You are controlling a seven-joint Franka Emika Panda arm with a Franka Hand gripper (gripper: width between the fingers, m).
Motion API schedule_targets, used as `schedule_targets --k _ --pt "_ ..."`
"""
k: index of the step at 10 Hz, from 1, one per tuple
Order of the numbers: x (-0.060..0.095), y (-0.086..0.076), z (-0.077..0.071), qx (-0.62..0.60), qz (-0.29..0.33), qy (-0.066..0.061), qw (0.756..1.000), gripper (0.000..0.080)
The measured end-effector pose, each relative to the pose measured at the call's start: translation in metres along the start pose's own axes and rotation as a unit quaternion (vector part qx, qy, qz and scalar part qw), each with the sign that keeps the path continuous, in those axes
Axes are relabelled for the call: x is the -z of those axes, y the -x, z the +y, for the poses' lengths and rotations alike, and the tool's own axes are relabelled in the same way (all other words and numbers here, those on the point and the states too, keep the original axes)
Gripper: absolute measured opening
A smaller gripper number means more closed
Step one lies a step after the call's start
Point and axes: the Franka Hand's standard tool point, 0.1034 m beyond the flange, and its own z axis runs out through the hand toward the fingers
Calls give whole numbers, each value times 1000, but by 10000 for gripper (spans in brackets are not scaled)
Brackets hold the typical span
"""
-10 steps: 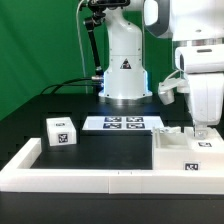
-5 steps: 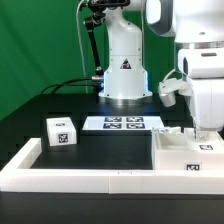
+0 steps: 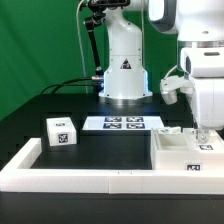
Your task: Assemble cabinet
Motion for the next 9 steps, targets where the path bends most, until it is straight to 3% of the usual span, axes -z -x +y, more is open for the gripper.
schedule_targets --k 2,3,5,6,7,9 --pt "14 3 -22 -3 -4 10 1000 647" --pt "18 5 -33 0 -7 8 1000 755" --pt "31 12 -66 6 -17 8 1000 794" --pt "31 14 -82 27 -18 11 999 794" --pt "25 16 -94 53 -19 4 998 798" --pt "23 18 -96 56 -20 1 998 796"
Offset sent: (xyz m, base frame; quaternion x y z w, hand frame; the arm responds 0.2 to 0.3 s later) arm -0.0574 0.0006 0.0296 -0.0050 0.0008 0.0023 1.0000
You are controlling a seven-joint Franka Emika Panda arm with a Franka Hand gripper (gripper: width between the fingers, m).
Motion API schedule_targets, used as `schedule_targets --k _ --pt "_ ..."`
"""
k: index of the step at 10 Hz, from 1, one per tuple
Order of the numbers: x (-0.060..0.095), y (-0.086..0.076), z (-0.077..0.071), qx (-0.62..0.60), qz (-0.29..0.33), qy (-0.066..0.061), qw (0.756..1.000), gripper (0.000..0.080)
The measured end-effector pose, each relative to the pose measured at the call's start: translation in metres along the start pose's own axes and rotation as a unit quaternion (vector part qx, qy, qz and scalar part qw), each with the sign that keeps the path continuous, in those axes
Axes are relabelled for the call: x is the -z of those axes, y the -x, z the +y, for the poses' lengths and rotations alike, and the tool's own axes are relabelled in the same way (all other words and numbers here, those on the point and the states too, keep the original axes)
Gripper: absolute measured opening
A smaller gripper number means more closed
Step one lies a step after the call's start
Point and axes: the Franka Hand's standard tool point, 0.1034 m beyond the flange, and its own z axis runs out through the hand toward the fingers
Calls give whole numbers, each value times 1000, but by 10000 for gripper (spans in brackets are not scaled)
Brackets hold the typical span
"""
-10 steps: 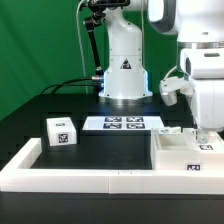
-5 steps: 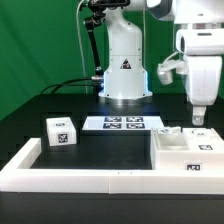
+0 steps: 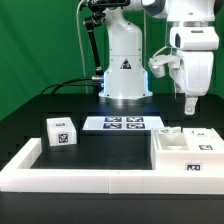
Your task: Assemble cabinet
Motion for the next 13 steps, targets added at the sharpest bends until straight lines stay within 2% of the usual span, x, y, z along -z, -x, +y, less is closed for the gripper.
schedule_targets --k 3,4,5,8,12,13 --pt "-1 0 -1 1 0 -1 1000 796" --pt "-2 3 1 63 3 5 998 796" --pt "-6 5 -1 106 5 5 994 796" --pt "-16 0 -9 165 0 -5 986 796" --pt "-18 2 -9 161 0 -6 987 796" --pt "-20 4 -12 183 0 -12 983 796"
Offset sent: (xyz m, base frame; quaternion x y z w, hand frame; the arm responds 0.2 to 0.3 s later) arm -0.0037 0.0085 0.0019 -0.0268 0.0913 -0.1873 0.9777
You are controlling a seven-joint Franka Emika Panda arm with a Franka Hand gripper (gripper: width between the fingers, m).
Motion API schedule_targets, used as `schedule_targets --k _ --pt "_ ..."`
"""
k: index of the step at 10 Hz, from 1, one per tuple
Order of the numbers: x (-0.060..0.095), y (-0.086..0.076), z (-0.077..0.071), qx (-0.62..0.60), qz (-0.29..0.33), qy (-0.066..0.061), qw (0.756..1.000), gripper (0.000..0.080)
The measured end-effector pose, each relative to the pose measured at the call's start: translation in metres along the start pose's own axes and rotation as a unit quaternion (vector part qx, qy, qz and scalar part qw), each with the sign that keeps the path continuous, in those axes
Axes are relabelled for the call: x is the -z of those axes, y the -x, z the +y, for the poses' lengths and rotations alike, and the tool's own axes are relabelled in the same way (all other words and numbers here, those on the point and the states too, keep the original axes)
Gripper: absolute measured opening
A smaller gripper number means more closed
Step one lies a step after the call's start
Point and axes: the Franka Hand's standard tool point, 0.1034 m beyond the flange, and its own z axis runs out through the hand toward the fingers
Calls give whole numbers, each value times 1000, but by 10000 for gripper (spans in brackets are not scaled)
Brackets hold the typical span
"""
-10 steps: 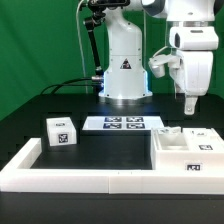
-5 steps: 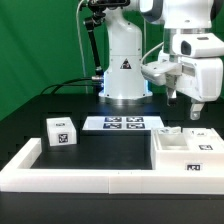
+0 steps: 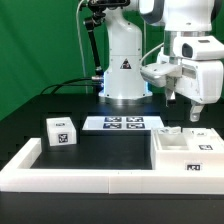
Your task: Assemble cabinet
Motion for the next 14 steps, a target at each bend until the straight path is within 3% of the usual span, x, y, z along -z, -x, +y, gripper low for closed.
schedule_targets --k 10,12,14 --pt "-45 -12 -30 18 23 -38 999 796" --pt "-47 -13 -30 18 25 -39 999 796" --pt "-46 -13 -28 17 25 -37 999 520"
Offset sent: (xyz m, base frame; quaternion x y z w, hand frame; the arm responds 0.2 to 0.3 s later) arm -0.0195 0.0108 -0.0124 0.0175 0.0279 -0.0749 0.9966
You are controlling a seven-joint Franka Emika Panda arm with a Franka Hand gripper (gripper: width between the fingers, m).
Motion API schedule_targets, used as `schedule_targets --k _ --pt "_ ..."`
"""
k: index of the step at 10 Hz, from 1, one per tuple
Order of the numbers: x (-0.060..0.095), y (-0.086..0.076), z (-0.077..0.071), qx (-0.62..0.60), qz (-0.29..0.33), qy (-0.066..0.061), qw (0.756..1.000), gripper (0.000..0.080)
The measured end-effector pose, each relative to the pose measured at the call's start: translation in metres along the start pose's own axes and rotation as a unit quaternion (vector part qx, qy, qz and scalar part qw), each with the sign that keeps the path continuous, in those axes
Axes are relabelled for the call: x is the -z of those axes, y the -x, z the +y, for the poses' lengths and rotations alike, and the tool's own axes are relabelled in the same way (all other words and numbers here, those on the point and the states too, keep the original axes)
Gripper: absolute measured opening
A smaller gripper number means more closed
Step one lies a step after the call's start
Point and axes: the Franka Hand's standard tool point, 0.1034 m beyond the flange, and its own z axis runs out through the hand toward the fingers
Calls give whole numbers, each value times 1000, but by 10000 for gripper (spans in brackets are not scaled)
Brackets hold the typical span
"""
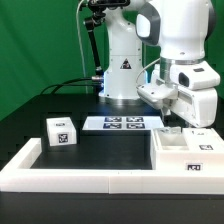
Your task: Assemble cabinet
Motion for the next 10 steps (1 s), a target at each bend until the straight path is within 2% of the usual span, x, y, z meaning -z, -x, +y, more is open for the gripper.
schedule_targets --k 1,2,3,4,5,10 --pt "-1 0 -1 -1 1 -1 1000 380" --pt "-1 1 -1 -1 1 -1 1000 380" --pt "-1 2 -1 -2 1 0 1000 208" --pt "-2 3 1 -4 2 5 1000 208" --pt "-2 5 1 -6 2 6 1000 67" --pt "-1 5 2 -13 2 7 1000 67"
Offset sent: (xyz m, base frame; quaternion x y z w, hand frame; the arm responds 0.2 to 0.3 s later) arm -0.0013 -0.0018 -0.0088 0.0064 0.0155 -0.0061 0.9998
